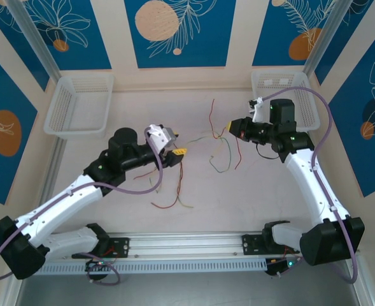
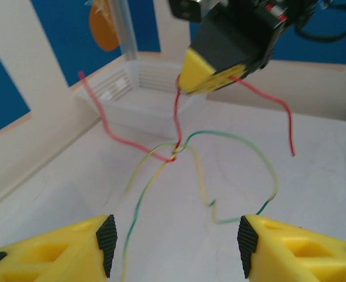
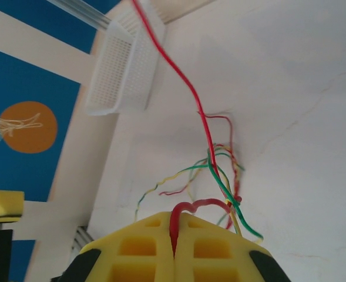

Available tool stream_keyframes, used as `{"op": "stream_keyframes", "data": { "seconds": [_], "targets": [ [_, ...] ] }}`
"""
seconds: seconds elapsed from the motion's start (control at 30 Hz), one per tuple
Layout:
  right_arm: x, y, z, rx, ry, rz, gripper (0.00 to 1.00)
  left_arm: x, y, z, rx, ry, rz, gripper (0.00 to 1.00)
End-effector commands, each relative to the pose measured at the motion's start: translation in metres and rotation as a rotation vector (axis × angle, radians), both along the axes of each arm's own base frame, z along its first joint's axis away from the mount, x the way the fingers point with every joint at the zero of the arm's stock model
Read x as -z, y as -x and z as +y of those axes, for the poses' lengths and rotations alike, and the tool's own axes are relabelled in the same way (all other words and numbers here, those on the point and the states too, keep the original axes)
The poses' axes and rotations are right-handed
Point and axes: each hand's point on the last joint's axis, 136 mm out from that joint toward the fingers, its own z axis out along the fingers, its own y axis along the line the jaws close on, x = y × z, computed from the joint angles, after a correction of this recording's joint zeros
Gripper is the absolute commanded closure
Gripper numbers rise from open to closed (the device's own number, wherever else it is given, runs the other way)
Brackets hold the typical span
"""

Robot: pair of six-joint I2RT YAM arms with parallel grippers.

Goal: Untangle the cables

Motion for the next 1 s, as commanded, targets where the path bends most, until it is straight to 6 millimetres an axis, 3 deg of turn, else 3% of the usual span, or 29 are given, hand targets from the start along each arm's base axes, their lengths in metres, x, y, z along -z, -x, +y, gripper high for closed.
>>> {"op": "stream_keyframes", "data": {
  "seconds": [0.0, 0.13, 0.43, 0.6, 0.8, 0.97],
  "targets": [
    [-0.028, 0.015, 0.019, -0.064, -0.100, -0.022, 1.00, 0.020, 0.006, -0.023, 0.066, -0.043, 0.044, 0.39],
    [-0.037, 0.030, 0.039, -0.162, -0.074, -0.075, 1.00, 0.032, -0.001, -0.027, 0.040, -0.050, 0.036, 0.38],
    [-0.043, 0.069, 0.081, -0.458, -0.067, -0.211, 1.00, 0.016, -0.016, -0.026, 0.009, -0.029, -0.023, 0.36],
    [-0.047, 0.076, 0.086, -0.503, -0.075, -0.296, 1.00, 0.004, -0.045, -0.015, -0.023, 0.104, 0.058, 0.42],
    [-0.050, 0.085, 0.090, -0.544, -0.066, -0.360, 1.00, 0.023, -0.077, -0.018, -0.095, 0.101, 0.177, 0.51],
    [-0.047, 0.089, 0.092, -0.564, -0.061, -0.372, 1.00, 0.020, -0.088, -0.018, -0.094, 0.179, 0.192, 0.51]
  ]
}}
